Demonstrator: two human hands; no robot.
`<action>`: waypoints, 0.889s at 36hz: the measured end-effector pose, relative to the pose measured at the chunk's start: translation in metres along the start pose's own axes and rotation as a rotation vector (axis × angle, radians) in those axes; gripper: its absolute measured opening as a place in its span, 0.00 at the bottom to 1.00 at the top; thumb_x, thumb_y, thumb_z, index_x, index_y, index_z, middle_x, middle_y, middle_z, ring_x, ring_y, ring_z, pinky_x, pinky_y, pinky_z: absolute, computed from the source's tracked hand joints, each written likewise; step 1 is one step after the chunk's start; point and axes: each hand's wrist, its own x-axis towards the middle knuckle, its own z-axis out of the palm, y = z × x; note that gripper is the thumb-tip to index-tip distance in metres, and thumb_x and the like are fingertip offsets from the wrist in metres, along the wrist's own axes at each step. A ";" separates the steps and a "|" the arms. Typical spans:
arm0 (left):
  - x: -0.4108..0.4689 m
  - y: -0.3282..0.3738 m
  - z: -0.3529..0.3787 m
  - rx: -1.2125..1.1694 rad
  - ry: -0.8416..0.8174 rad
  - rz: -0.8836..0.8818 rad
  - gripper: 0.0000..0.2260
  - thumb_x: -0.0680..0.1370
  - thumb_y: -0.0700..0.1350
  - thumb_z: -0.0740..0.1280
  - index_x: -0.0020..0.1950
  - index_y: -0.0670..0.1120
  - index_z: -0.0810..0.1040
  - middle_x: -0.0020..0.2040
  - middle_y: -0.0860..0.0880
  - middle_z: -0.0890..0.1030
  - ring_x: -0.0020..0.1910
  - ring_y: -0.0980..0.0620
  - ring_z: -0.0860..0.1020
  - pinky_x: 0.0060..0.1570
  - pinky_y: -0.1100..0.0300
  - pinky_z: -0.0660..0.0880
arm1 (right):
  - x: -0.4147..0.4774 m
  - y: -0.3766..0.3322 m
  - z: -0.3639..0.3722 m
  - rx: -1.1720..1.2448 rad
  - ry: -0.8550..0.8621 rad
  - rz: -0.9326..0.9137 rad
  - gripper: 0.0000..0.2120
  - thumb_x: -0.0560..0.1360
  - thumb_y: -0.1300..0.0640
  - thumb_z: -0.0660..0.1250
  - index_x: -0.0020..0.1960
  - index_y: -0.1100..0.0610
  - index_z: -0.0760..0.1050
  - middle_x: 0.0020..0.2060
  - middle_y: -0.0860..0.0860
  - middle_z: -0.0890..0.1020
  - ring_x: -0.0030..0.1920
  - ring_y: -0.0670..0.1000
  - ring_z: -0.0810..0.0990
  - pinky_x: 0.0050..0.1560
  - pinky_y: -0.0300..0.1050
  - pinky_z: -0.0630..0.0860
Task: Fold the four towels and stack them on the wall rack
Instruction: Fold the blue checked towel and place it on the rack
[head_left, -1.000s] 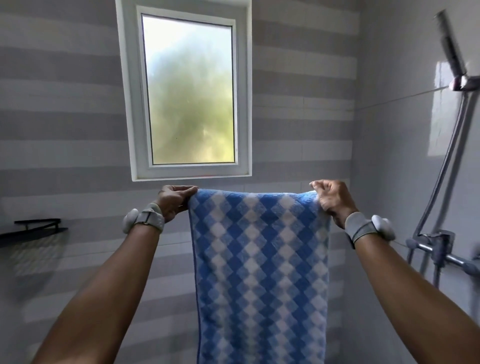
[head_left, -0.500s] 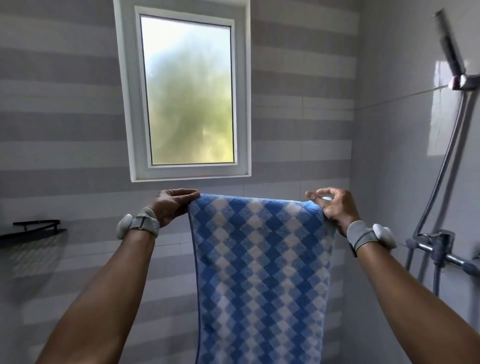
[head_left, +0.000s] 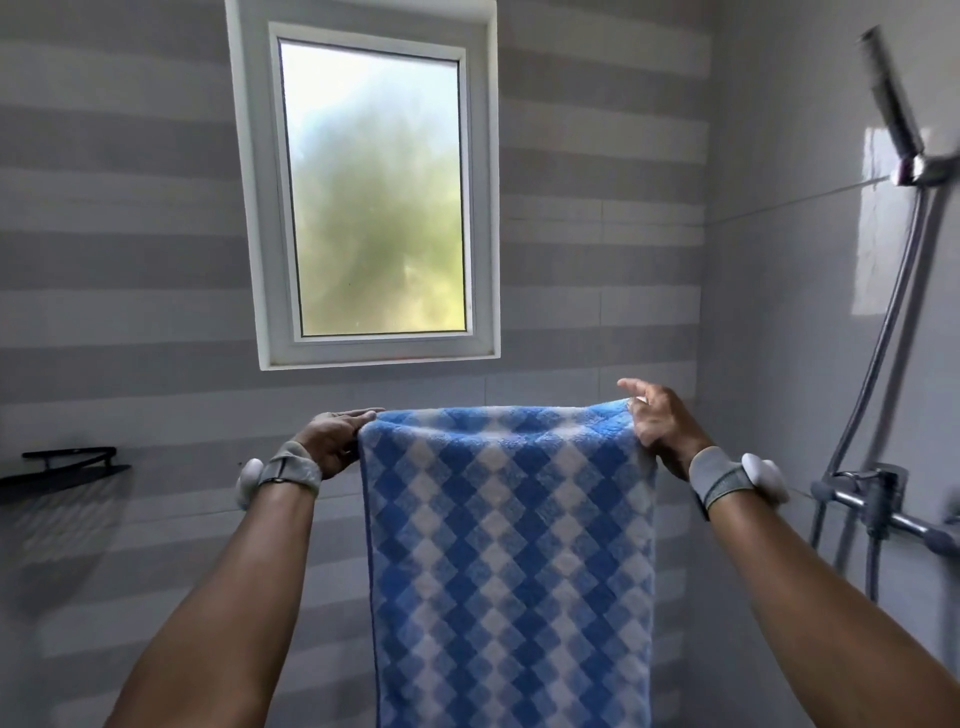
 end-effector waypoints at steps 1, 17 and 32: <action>0.001 0.000 0.000 0.004 0.021 0.015 0.12 0.81 0.40 0.64 0.63 0.40 0.79 0.39 0.49 0.85 0.33 0.55 0.81 0.30 0.66 0.79 | 0.001 0.003 0.000 0.007 0.015 0.001 0.19 0.80 0.68 0.55 0.69 0.62 0.72 0.32 0.46 0.72 0.28 0.45 0.67 0.26 0.30 0.64; -0.002 -0.003 -0.010 0.017 -0.101 -0.121 0.13 0.82 0.35 0.60 0.64 0.44 0.75 0.48 0.42 0.80 0.28 0.54 0.79 0.26 0.65 0.77 | -0.011 0.010 0.023 0.008 -0.145 0.255 0.15 0.79 0.69 0.58 0.63 0.68 0.76 0.49 0.60 0.79 0.48 0.54 0.75 0.46 0.42 0.73; 0.000 -0.013 -0.008 0.072 0.013 -0.094 0.06 0.81 0.39 0.63 0.55 0.44 0.79 0.44 0.47 0.81 0.38 0.54 0.78 0.31 0.67 0.78 | -0.022 -0.002 0.034 0.240 -0.087 0.265 0.11 0.75 0.61 0.63 0.43 0.61 0.84 0.36 0.54 0.82 0.35 0.54 0.76 0.29 0.38 0.69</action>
